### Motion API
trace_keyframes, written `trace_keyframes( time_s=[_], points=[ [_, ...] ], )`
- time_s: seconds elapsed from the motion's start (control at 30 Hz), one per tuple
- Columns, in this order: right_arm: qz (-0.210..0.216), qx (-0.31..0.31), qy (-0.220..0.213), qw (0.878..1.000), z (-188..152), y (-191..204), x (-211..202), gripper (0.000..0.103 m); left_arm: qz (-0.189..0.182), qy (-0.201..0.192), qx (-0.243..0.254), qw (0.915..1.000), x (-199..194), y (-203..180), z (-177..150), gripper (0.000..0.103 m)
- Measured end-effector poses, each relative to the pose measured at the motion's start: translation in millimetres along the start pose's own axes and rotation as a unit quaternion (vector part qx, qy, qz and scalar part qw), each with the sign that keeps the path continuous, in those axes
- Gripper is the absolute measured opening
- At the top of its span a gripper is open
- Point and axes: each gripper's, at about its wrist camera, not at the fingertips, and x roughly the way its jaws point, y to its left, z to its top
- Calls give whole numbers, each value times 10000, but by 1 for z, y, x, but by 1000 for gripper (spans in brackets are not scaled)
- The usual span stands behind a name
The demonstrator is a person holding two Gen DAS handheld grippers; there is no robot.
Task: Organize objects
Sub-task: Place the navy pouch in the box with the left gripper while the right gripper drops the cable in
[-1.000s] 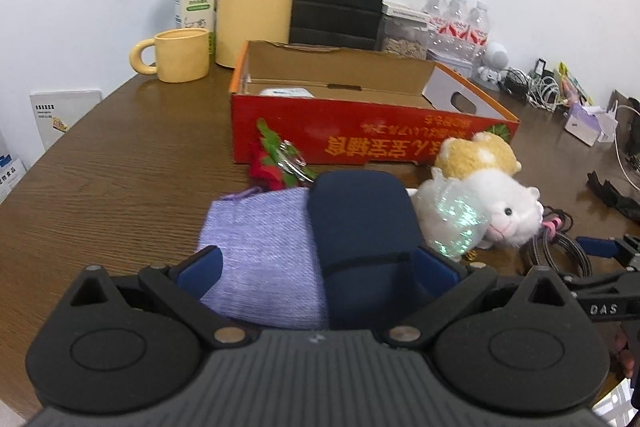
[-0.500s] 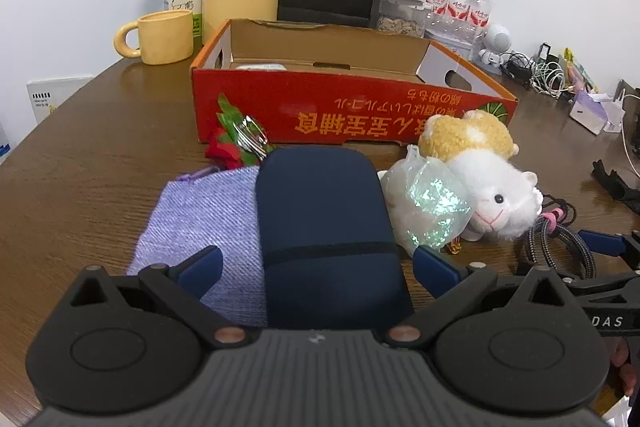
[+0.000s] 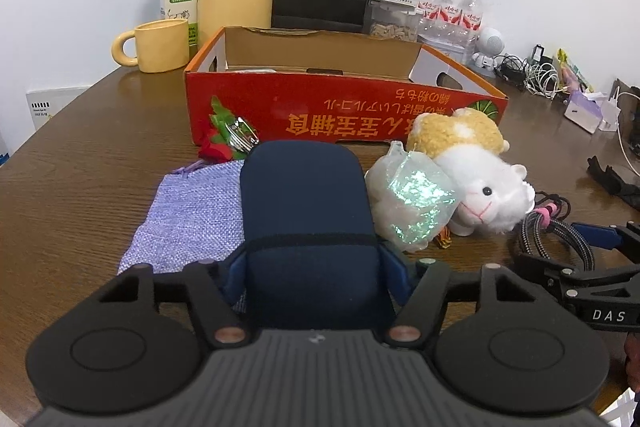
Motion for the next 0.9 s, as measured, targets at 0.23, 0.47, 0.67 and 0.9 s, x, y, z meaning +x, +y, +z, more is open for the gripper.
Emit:
trace_keyframes(
  time_s=[0.23,0.47,0.67,0.9],
  points=[
    [11,81,-186,9998,-7,3,-15,89,-59,-53,28,10000,-9,3,-3,65],
    [-80,151,-506,9986,-6,3,-38,89,-132,-226,95,9996,-27,5,-1,65],
    [-136,106,-835,9964,5,6,-54,89,-231,-444,169,9986,-44,5,9,65],
    [-61,9,-1097,9939,23,16,-57,89,-349,-678,243,9968,-51,2,27,65]
  ],
)
